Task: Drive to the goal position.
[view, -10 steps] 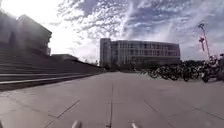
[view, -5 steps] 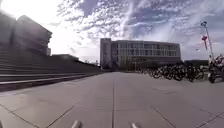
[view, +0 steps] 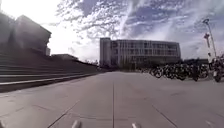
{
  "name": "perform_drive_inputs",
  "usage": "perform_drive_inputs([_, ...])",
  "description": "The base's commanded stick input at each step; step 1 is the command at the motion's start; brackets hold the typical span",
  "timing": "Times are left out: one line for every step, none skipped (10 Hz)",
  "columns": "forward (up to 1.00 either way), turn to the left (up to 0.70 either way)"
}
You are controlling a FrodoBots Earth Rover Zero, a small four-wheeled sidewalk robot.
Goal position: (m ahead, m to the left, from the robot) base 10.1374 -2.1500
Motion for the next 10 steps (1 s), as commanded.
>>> perform_drive_inputs([0.7, -0.1])
perform_drive_inputs([0.7, -0.27])
perform_drive_inputs([0.7, 0.0])
perform_drive_inputs([0.7, 0.0])
perform_drive_inputs([0.7, 0.0])
perform_drive_inputs([0.7, 0.0])
perform_drive_inputs([0.7, 0.0])
perform_drive_inputs([0.7, 0.0])
perform_drive_inputs([0.7, -0.04])
perform_drive_inputs([0.7, -0.02])
